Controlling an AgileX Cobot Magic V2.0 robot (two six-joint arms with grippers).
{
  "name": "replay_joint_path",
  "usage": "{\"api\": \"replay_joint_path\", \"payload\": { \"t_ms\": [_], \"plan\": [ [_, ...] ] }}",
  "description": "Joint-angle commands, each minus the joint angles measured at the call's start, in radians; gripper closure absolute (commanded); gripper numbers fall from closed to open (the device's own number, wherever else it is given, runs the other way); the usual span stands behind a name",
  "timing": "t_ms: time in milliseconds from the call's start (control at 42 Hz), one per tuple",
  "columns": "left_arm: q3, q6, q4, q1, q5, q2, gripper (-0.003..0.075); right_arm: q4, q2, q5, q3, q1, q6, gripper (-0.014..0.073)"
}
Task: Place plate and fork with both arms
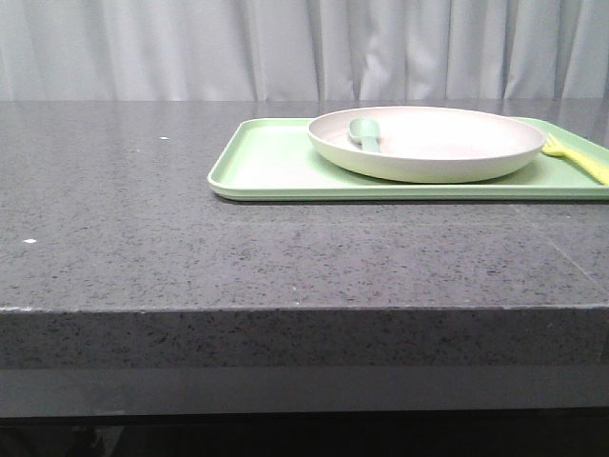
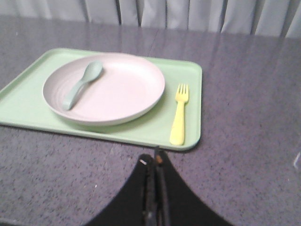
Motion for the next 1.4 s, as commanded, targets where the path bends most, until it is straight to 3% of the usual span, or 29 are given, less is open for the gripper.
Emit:
{"api": "replay_joint_path", "payload": {
  "t_ms": [0,190,428,1379],
  "plan": [
    [0.004,-0.011,0.002,-0.001,-0.071,-0.022,0.0738,-0.011,-0.083,-0.263,0.107,-0.009,-0.009,0.0662],
    [0.004,-0.011,0.002,-0.001,-0.071,-0.022,0.0738,-0.011,-0.213,-0.485,0.340,-0.025,-0.009,0.0662],
    [0.004,-0.011,0.002,-0.001,-0.071,-0.022,0.0738,-0.011,-0.268,-0.562,0.473,-0.073,-0.009,0.0662],
    [0.004,-0.011,0.002,-0.001,-0.071,-0.022,0.0738,-0.011,-0.268,-0.540,0.476,-0.089,-0.009,0.0662]
  ]
}}
